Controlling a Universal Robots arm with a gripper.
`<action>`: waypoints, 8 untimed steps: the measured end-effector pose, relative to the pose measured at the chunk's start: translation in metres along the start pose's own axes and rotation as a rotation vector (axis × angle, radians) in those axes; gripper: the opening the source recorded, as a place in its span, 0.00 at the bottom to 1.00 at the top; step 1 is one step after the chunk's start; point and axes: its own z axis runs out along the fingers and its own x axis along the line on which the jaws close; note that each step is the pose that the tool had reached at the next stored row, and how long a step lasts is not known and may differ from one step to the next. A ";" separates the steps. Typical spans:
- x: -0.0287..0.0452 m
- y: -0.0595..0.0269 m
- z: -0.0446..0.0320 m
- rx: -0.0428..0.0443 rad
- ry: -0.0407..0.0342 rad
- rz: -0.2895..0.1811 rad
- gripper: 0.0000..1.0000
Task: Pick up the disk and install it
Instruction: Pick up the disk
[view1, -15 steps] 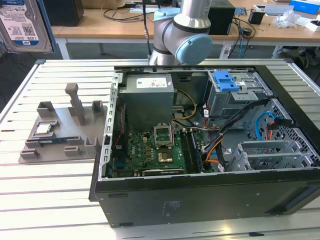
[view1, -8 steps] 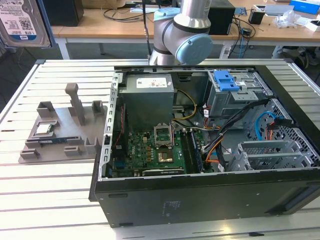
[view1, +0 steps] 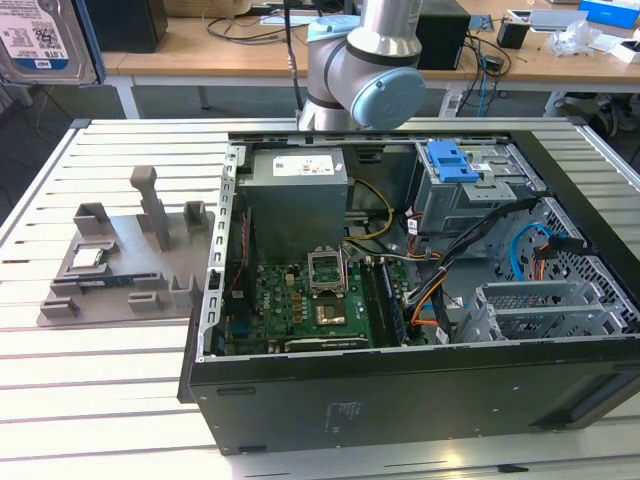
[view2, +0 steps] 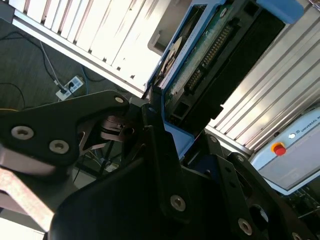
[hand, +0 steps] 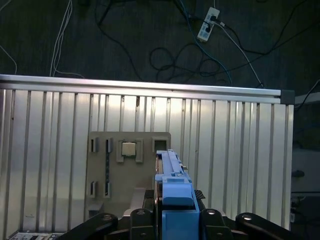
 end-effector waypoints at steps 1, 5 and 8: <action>-0.0001 0.0001 -0.0025 0.0000 0.0001 0.000 0.37; -0.0003 0.0004 -0.0117 -0.0001 0.0000 0.000 0.37; -0.0005 0.0007 -0.0193 -0.0001 0.0000 0.000 0.37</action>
